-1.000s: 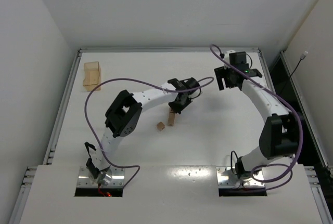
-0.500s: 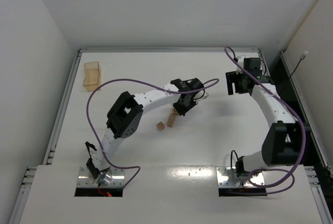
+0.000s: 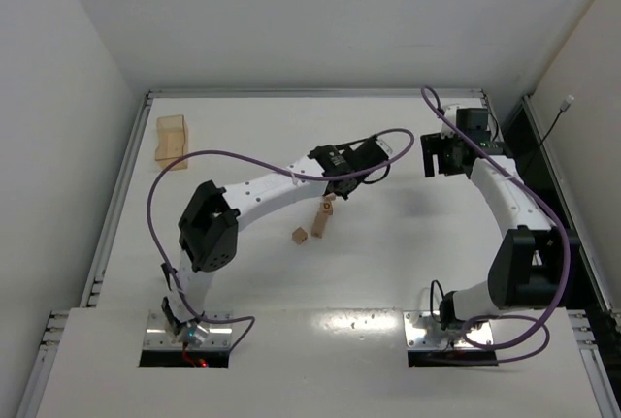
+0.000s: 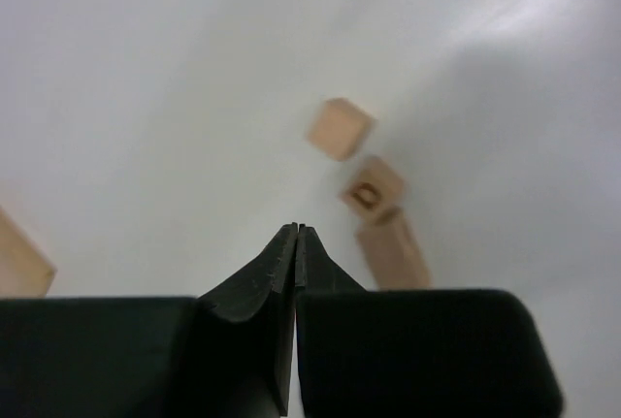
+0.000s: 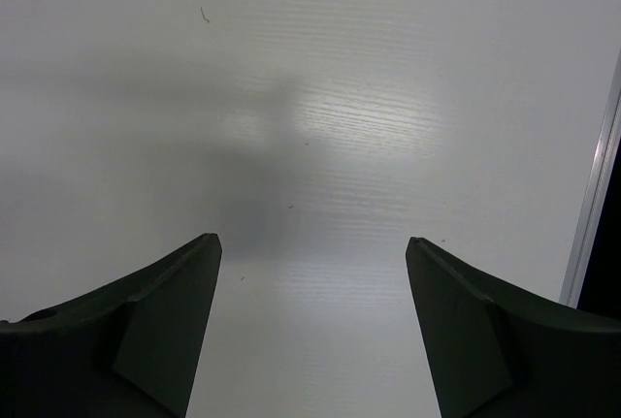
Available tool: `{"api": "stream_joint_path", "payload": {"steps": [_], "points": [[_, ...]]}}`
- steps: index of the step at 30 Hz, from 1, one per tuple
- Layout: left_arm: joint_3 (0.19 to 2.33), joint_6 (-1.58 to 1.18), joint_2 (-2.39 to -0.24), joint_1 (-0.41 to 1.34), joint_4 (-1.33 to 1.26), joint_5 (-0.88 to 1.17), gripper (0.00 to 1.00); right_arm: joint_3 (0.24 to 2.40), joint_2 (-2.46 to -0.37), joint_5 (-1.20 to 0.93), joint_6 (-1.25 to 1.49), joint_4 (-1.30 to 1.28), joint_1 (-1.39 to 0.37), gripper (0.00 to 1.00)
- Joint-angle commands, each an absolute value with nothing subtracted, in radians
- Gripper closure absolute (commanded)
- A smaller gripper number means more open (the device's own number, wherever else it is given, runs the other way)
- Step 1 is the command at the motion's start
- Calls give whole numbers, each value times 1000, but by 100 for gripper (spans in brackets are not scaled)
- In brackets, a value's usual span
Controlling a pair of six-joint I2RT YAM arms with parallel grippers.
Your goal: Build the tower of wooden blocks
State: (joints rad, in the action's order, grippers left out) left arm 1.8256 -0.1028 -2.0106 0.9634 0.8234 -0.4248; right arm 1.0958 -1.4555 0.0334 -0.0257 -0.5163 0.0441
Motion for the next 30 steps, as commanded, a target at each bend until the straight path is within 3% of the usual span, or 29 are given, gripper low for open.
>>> {"api": "stream_joint_path", "payload": {"steps": [1,5,12,22,30], "points": [[1831,-173,-2092,927,828,-820,100,1103,-1436,25,-11,-491,49,26],[1818,-183,-2150,927,828,-850,100,1103,-1436,34,-11,-491,49,26],[1818,-183,-2230,908,838,-726,100,1103,-1436,34,-11,-491,58,26],[1818,-143,-2293,888,871,-405,100,1094,-1436,15,-11,-491,77,26],[1790,-60,-2226,888,903,66,100,1094,-1445,-5,-11,-491,86,26]]}}
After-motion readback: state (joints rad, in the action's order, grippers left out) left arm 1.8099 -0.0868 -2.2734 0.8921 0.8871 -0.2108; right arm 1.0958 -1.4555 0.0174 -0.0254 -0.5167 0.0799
